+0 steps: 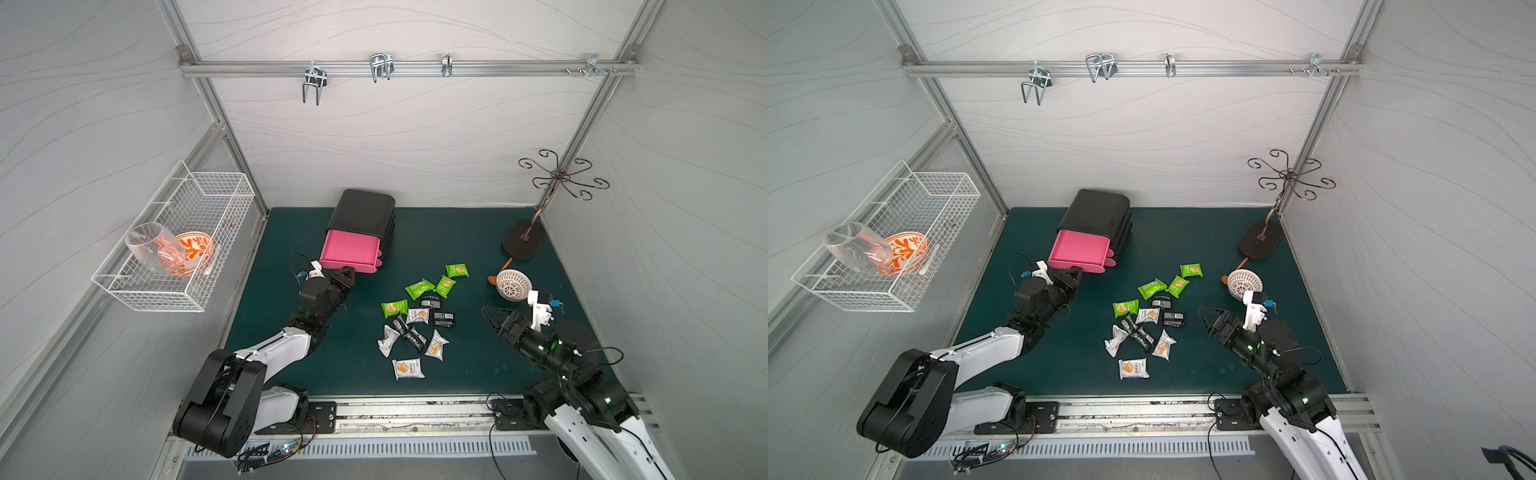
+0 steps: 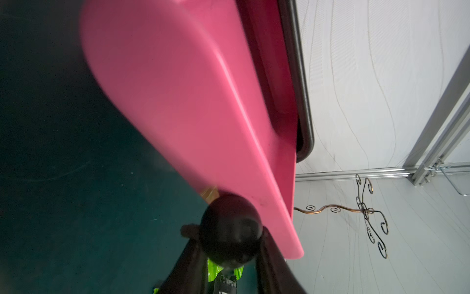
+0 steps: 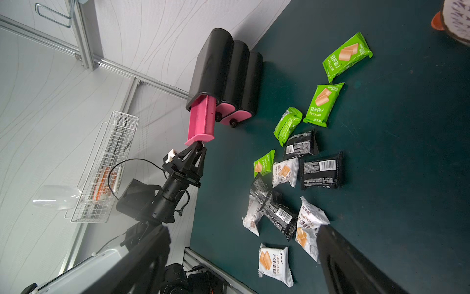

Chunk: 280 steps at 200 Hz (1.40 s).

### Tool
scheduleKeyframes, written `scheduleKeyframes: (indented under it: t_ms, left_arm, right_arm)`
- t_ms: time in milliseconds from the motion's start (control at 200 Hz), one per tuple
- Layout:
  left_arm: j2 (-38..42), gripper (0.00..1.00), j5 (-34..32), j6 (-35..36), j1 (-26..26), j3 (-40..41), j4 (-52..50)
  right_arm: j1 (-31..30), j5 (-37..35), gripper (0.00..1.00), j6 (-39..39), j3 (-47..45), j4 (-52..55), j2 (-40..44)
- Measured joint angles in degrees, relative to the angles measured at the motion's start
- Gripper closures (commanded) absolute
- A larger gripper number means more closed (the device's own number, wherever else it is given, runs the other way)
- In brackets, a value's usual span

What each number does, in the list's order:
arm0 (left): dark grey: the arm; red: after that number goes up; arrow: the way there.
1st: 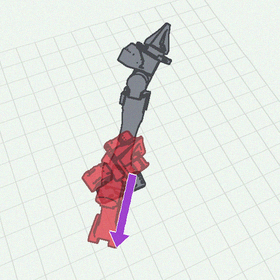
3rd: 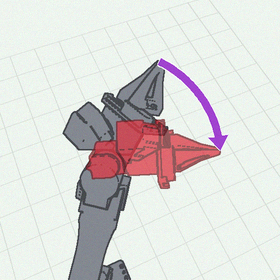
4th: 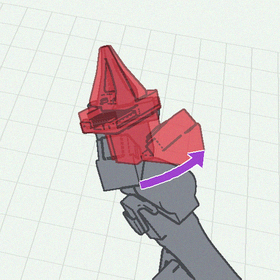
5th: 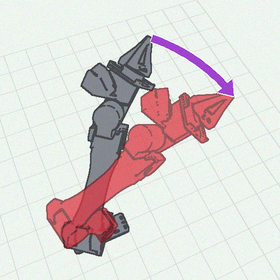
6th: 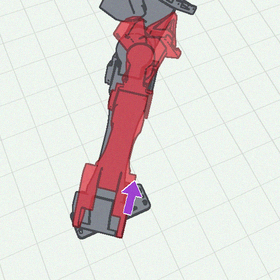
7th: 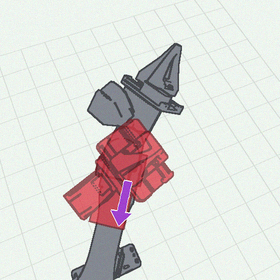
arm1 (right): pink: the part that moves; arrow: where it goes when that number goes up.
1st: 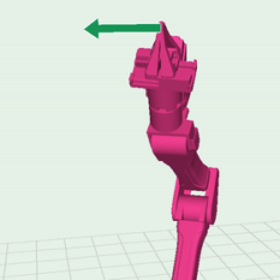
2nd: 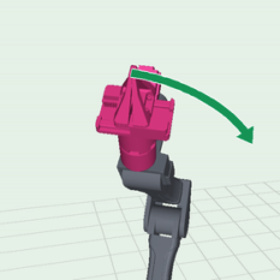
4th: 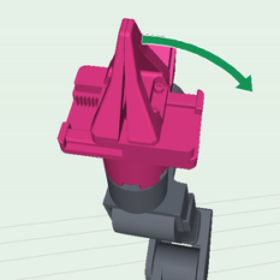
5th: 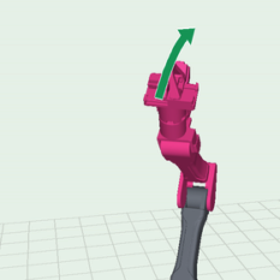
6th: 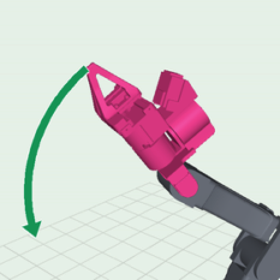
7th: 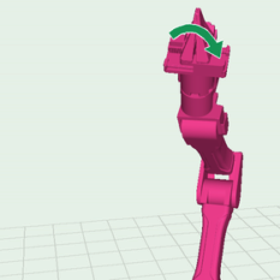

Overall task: Place the cookies into the drawer by color
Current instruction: Open the drawer in the storage box, then pick up the cookie at the center of the board.

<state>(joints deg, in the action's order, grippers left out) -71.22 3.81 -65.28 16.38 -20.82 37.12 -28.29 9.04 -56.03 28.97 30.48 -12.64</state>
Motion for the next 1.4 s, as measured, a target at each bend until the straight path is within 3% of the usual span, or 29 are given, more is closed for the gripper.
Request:
scheduleKeyframes:
  t_ms: [30, 110, 180, 320, 480, 580, 710, 840, 940, 1055, 1280, 1400]
  left_arm:
    - [0.2, 0.57, -0.2, 0.3, 0.0, 0.1, -0.6]
    - [1.1, 0.3, -0.6, 0.6, 0.1, 0.3, -1.4]
    - [2.4, 0.22, -1.3, 1.1, 0.2, 0.5, -1.8]
    - [7.6, 0.21, -2.7, 2.0, 0.3, 2.1, -4.0]
    - [19.2, 0.25, -5.5, 5.6, 2.3, 1.9, -14.7]
    - [27.8, 0.31, -10.6, 10.1, 7.9, 0.2, -23.6]
    - [32.9, 0.36, -18.9, 17.4, 21.4, -3.8, -31.8]
    - [23.5, 0.38, -26.9, 24.7, 36.8, -10.6, -36.9]
    - [10.1, 0.39, -28.2, 28.6, 43.4, -17.9, -42.9]
    - [-0.5, 0.4, -28.2, 29.6, 44.9, -21.7, -50.1]
    - [-3.1, 0.4, -27.8, 31.4, 44.8, -20.5, -59.5]
    - [-10.1, 0.43, -25.8, 33.9, 43.7, -22.4, -62.2]
  right_arm:
    - [0.0, 0.0, 0.05, 0.0, 0.0, 0.0, 0.0]
    - [0.0, 0.0, 0.05, 0.0, 0.0, 0.0, 0.0]
    - [0.0, 0.0, 0.05, 0.0, 0.0, 0.0, 0.0]
    - [0.0, -0.3, 0.04, 0.0, 0.0, 0.0, 0.1]
    - [0.0, -1.2, 0.03, 0.4, 0.0, 0.0, 0.1]
    - [0.0, -1.6, 0.03, 0.9, -0.1, 0.0, 0.0]
    - [0.0, -2.0, 0.03, 1.9, -0.5, -0.7, -0.6]
    - [0.0, -2.6, 0.02, 2.5, -1.7, -2.1, -2.4]
    - [0.0, -2.8, 0.01, 3.7, -1.8, -2.8, -4.0]
    - [0.0, -1.9, 0.01, 8.7, -0.5, -3.0, -7.0]
    - [1.0, 7.0, 0.01, 20.5, 9.7, -3.6, -26.5]
    - [1.6, 10.4, 0.01, 22.3, 10.4, -5.6, -33.3]
